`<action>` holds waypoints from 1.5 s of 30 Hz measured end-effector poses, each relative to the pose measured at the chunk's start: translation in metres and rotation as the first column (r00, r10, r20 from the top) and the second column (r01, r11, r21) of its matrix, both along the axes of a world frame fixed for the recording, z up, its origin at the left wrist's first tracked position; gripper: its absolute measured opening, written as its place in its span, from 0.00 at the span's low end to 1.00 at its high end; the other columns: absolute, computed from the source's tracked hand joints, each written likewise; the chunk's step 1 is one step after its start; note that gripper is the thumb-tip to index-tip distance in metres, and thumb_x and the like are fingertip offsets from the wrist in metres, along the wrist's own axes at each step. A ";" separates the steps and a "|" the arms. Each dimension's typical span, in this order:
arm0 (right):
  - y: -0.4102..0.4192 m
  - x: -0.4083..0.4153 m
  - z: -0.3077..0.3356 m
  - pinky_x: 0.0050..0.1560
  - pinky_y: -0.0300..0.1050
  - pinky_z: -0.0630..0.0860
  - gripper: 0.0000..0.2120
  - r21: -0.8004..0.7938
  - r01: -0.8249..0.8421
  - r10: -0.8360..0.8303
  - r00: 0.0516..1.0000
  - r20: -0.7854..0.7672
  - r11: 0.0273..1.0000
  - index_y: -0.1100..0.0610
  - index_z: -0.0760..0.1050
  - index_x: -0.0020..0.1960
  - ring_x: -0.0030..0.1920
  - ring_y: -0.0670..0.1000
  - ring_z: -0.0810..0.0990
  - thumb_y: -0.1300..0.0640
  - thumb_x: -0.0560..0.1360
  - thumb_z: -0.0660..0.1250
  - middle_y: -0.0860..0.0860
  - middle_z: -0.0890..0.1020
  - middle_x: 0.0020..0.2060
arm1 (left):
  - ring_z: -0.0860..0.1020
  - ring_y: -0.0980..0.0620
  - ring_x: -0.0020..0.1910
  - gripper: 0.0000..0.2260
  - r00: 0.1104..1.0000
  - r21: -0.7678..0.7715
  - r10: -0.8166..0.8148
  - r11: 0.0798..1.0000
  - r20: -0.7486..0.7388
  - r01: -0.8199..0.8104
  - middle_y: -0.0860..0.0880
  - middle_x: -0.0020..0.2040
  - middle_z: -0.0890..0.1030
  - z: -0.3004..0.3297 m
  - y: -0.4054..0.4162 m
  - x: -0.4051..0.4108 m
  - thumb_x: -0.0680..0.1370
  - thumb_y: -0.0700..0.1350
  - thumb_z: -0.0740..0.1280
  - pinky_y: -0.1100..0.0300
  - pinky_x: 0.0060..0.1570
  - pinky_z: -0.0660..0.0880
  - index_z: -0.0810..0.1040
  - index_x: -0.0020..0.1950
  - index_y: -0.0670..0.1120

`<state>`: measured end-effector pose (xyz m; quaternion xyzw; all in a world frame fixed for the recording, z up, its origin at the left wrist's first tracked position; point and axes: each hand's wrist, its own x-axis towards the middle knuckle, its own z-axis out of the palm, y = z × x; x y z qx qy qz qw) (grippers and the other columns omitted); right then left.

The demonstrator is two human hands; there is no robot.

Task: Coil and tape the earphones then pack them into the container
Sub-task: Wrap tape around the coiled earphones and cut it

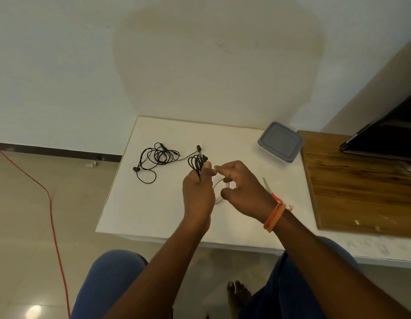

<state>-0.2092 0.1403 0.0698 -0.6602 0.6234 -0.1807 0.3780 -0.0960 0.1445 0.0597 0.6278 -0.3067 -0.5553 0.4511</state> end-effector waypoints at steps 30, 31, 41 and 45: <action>0.012 0.009 0.000 0.52 0.39 0.69 0.30 0.038 -0.056 0.057 0.998 -0.041 0.998 0.56 0.67 0.72 0.67 0.54 0.64 0.61 0.72 0.71 0.51 0.64 0.65 | 0.59 0.51 0.25 0.10 0.991 0.062 -0.106 0.992 -0.087 0.112 0.49 0.26 0.61 -0.012 -0.024 0.024 0.75 0.37 0.67 0.61 0.26 0.60 0.70 0.35 0.42; 0.012 0.010 0.000 0.51 0.38 0.69 0.31 0.042 -0.058 0.059 0.998 -0.033 0.997 0.56 0.66 0.73 0.66 0.53 0.64 0.62 0.72 0.71 0.51 0.64 0.64 | 0.59 0.51 0.24 0.11 0.989 0.066 -0.114 0.991 -0.089 0.120 0.50 0.25 0.61 -0.012 -0.025 0.024 0.76 0.37 0.66 0.61 0.27 0.60 0.69 0.34 0.42; 0.002 -0.003 0.011 0.53 0.48 0.78 0.20 0.265 0.242 -0.333 0.859 0.390 0.933 0.53 0.79 0.63 0.54 0.50 0.80 0.68 0.74 0.66 0.47 0.79 0.59 | 0.57 0.51 0.26 0.13 0.978 0.059 -0.115 0.990 -0.172 0.126 0.49 0.27 0.60 -0.012 -0.029 0.031 0.76 0.37 0.65 0.61 0.25 0.59 0.65 0.35 0.45; -0.005 -0.024 0.002 0.46 0.40 0.76 0.11 0.250 0.418 -0.483 0.809 0.336 0.874 0.56 0.84 0.52 0.47 0.45 0.80 0.66 0.74 0.67 0.48 0.84 0.47 | 0.59 0.51 0.24 0.14 0.971 -0.030 -0.239 0.970 0.011 0.239 0.47 0.29 0.61 -0.009 -0.032 0.034 0.75 0.38 0.66 0.59 0.28 0.59 0.64 0.34 0.45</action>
